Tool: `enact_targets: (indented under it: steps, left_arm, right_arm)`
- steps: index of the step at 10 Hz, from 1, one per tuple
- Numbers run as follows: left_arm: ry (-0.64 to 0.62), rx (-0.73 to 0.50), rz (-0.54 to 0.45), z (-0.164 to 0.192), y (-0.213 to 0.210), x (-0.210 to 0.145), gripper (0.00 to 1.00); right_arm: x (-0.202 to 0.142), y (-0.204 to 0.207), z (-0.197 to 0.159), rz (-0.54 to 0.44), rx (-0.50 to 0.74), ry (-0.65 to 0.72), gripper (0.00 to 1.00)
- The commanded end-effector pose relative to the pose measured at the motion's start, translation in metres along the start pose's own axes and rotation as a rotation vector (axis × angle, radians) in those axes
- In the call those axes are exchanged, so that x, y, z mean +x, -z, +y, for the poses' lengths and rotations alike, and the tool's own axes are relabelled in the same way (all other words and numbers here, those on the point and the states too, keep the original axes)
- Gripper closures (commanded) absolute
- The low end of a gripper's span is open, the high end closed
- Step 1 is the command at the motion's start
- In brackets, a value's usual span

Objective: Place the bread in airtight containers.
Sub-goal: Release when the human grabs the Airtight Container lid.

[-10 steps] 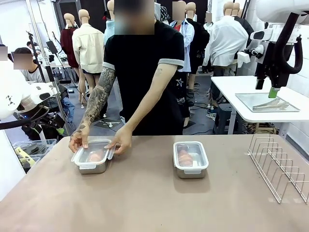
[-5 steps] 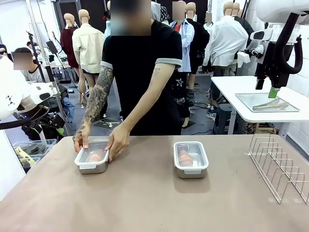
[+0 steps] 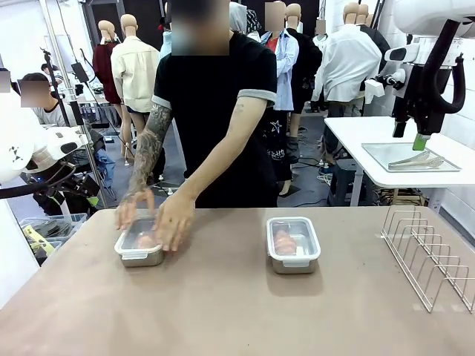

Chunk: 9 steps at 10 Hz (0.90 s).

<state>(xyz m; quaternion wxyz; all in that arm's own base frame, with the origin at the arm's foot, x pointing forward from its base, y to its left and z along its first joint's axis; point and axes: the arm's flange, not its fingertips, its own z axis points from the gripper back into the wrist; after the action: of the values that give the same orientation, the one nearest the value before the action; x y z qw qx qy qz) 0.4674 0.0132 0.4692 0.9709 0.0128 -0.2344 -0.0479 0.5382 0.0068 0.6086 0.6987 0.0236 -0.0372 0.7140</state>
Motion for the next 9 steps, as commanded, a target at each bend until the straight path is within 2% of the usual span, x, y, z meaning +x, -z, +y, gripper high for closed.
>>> enact_targets:
  steps: [1,9]
  left_arm:
    - [-0.018,-0.002,-0.012,0.0007,0.0009,0.0006,0.00]
    - [-0.018,-0.002,-0.012,0.0007,0.0009,0.0006,0.00]
  right_arm:
    - [-0.0001,0.0013,0.0000,-0.001,-0.006,-0.003,0.00]
    - [-0.0001,0.0013,0.0000,-0.001,-0.006,-0.003,0.00]
